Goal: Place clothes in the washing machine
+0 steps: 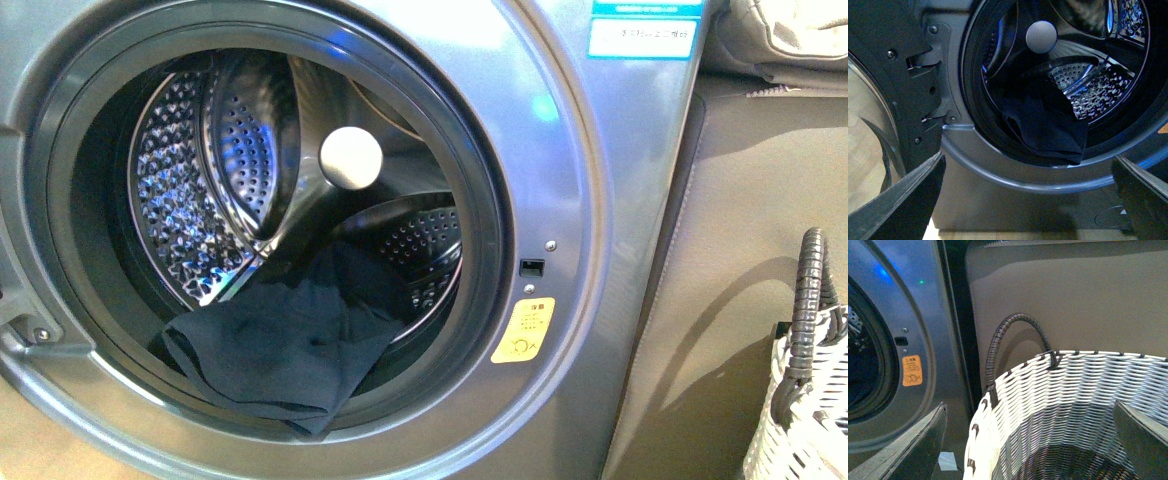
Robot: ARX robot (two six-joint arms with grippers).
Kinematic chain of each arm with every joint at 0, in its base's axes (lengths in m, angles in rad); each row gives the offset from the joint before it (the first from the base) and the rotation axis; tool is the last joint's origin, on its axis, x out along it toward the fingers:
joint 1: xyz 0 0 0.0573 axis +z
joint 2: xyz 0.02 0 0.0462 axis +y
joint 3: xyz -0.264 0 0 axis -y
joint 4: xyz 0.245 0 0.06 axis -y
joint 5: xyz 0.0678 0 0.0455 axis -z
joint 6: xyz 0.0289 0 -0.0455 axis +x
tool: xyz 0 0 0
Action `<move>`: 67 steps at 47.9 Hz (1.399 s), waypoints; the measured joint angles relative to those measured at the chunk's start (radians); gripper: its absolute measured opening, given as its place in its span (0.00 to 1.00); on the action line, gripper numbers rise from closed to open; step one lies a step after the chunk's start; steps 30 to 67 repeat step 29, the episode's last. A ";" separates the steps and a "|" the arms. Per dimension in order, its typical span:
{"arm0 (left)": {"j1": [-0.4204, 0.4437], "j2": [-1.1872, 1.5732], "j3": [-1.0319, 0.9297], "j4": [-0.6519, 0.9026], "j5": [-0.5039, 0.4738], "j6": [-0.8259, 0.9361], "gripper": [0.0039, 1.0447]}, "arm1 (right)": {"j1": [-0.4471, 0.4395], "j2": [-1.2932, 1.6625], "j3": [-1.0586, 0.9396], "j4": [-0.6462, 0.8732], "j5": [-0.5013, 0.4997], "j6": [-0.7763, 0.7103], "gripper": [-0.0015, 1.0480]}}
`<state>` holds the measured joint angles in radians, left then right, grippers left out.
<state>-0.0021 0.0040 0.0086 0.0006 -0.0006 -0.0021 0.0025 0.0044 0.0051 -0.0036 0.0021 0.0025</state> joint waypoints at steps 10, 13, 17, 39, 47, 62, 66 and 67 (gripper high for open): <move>0.000 0.000 0.000 0.000 0.000 0.000 0.94 | 0.000 0.000 0.000 0.000 0.000 0.000 0.93; 0.000 0.000 0.000 0.000 0.000 0.000 0.94 | 0.000 0.000 0.000 0.000 0.000 0.000 0.93; 0.000 0.000 0.000 0.000 0.000 0.000 0.94 | 0.000 0.000 0.000 0.000 0.000 0.000 0.93; 0.000 0.000 0.000 0.000 0.000 0.000 0.94 | 0.000 0.000 0.000 0.000 0.000 0.000 0.93; 0.000 0.000 0.000 0.000 0.000 0.000 0.94 | 0.000 0.000 0.000 0.000 0.000 0.000 0.93; 0.000 0.000 0.000 0.000 0.000 0.000 0.94 | 0.000 0.000 0.000 0.000 0.000 0.000 0.93; 0.000 0.000 0.000 0.000 0.000 0.000 0.94 | 0.000 0.000 0.000 0.000 0.000 0.000 0.93; 0.000 0.000 0.000 0.000 0.000 0.000 0.94 | 0.000 0.000 0.000 0.000 0.000 0.000 0.93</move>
